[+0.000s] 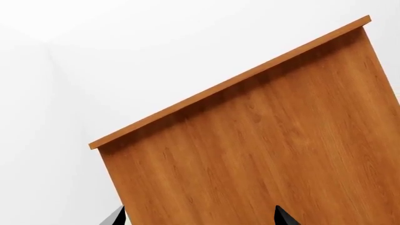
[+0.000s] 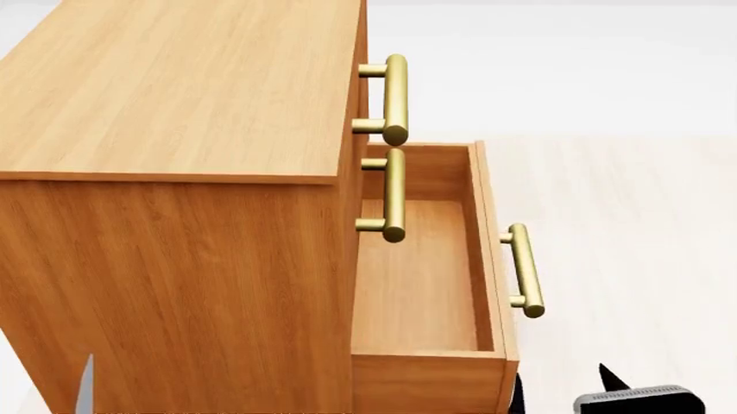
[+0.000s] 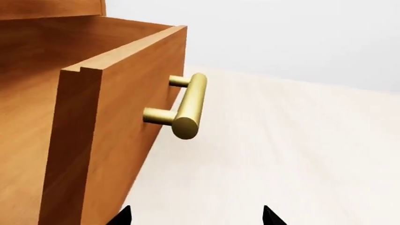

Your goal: Close the bottom drawer of the cabinet.

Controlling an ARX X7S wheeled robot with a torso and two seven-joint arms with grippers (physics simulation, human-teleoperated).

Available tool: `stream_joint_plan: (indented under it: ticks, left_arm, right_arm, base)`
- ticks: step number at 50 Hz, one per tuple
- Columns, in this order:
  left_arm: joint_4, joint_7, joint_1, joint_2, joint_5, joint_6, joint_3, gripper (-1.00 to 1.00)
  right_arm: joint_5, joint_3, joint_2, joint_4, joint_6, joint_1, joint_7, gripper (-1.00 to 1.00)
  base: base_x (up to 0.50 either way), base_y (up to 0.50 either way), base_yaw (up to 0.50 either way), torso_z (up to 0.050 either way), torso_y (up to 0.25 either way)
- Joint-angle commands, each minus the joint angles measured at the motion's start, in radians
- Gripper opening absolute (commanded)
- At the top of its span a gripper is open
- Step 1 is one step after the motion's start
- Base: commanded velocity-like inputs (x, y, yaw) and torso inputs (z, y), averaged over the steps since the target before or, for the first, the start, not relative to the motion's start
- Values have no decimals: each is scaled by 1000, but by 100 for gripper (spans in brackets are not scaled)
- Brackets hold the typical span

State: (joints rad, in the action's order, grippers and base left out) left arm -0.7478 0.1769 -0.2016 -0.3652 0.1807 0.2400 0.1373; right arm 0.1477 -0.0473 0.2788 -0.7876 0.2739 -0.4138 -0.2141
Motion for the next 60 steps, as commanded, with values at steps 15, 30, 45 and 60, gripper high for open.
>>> stream_joint_plan:
  ticks: [15, 30, 45, 60]
  left_arm:
    - [-5, 6, 1, -5, 0, 6, 5, 100]
    - [-7, 11, -2, -8, -3, 6, 4, 100]
    - [-13, 14, -2, -12, -3, 11, 6, 100]
    - [-11, 17, 1, -14, -4, 11, 10, 100]
  right_arm:
    - [-52, 16, -47, -181, -1, -113, 11, 100]
    - [-59, -10, -66, -113, -29, -96, 4, 100]
    - [-62, -33, -76, -65, -45, -85, -12, 100]
    - [-79, -64, -93, -75, -38, -99, -16, 100]
  base:
    - [17, 0, 9, -1, 0]
    - [12, 0, 6, -1, 0]
    - [9, 0, 4, -1, 0]
    - [7, 0, 3, -1, 0]
